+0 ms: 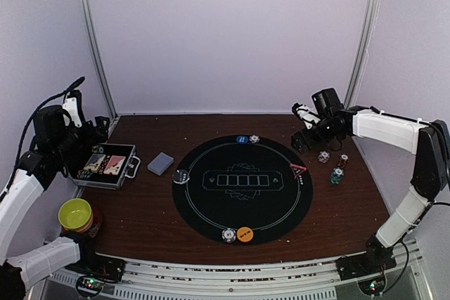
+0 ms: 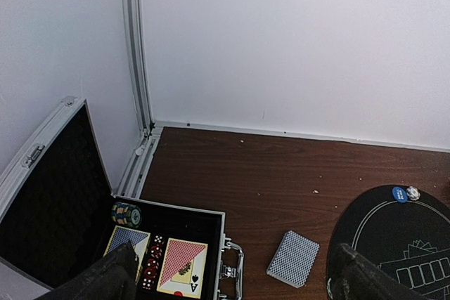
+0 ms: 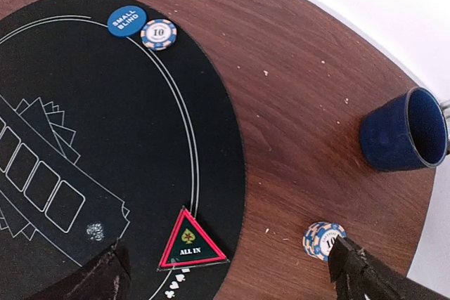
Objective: Distribute texas hold em gaming equipment
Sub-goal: Pick up the pile of poker chips from the pile of poker chips.
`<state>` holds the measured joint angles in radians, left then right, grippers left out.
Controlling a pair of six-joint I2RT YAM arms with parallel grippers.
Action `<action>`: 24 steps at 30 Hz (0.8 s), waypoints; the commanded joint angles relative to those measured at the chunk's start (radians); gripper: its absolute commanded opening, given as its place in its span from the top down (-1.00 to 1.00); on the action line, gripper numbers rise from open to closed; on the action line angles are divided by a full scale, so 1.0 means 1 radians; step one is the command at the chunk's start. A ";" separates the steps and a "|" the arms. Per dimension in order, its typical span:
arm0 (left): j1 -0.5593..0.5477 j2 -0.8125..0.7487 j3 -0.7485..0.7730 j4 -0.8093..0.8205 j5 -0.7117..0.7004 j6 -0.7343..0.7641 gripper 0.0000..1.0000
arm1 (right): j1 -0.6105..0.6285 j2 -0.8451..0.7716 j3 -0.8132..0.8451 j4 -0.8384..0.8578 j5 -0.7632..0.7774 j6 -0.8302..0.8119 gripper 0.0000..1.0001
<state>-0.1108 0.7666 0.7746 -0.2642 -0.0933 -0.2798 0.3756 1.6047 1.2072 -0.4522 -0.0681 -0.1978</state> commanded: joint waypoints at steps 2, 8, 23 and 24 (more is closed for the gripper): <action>0.009 -0.003 0.012 0.017 -0.003 0.000 -0.96 | -0.080 0.010 0.049 -0.029 0.046 0.051 -1.00; 0.009 0.000 0.012 0.018 0.004 -0.001 -0.96 | -0.165 0.012 0.078 -0.091 0.060 0.023 -0.98; 0.009 -0.010 0.012 0.019 0.006 -0.001 -0.96 | -0.242 0.167 0.092 -0.096 0.015 -0.009 -0.72; 0.009 -0.010 0.012 0.020 0.007 -0.002 -0.96 | -0.242 0.180 0.093 -0.096 0.013 -0.009 -0.71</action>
<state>-0.1108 0.7666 0.7742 -0.2646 -0.0925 -0.2798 0.1394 1.7470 1.2678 -0.5278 -0.0353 -0.1986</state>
